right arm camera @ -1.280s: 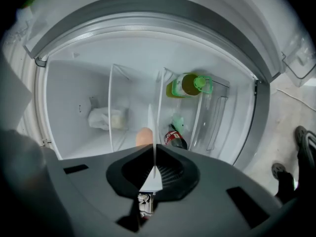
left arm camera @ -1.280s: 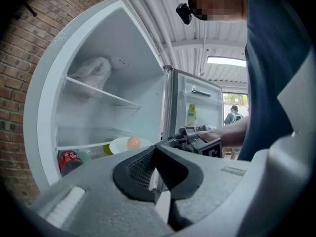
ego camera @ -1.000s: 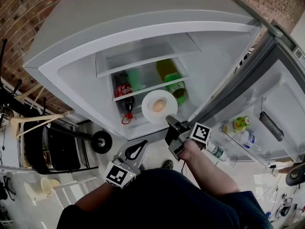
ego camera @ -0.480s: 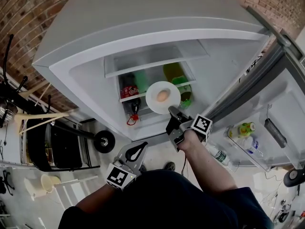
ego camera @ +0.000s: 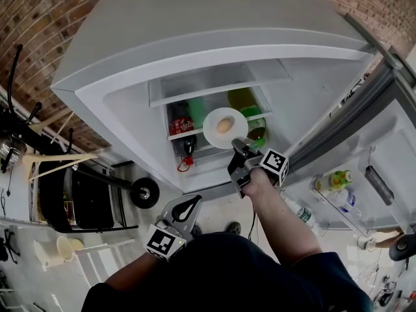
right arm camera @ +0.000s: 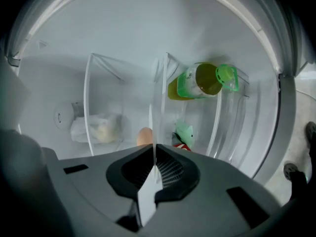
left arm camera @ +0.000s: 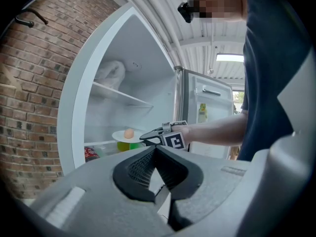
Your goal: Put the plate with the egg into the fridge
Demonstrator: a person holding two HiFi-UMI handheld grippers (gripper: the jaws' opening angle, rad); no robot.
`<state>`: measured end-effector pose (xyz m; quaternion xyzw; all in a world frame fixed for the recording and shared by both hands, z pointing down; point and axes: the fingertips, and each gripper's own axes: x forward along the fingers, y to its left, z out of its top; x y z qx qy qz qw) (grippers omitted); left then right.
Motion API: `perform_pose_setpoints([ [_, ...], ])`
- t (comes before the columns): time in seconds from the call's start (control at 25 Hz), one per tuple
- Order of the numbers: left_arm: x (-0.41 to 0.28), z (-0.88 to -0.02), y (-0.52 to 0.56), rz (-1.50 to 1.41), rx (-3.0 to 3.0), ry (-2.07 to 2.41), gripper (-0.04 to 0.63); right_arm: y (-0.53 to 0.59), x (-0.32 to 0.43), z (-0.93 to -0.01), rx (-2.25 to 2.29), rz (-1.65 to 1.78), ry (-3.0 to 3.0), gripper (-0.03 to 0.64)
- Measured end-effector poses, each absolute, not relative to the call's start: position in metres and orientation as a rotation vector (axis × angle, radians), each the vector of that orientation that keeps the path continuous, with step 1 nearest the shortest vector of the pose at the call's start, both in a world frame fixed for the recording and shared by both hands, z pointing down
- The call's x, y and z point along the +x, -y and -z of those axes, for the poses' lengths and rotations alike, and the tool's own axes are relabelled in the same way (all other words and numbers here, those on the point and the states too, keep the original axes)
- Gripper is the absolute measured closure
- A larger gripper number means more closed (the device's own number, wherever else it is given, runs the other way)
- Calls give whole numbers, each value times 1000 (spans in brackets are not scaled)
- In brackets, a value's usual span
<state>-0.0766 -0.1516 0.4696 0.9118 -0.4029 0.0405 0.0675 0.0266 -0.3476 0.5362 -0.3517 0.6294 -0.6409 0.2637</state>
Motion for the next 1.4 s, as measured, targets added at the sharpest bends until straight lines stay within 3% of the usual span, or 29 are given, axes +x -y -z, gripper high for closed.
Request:
perform_pose_setpoints([
  [1.4, -84, -476, 156, -119, 2722, 1224, 591, 401, 3, -542, -998, 1759, -1650, 588],
])
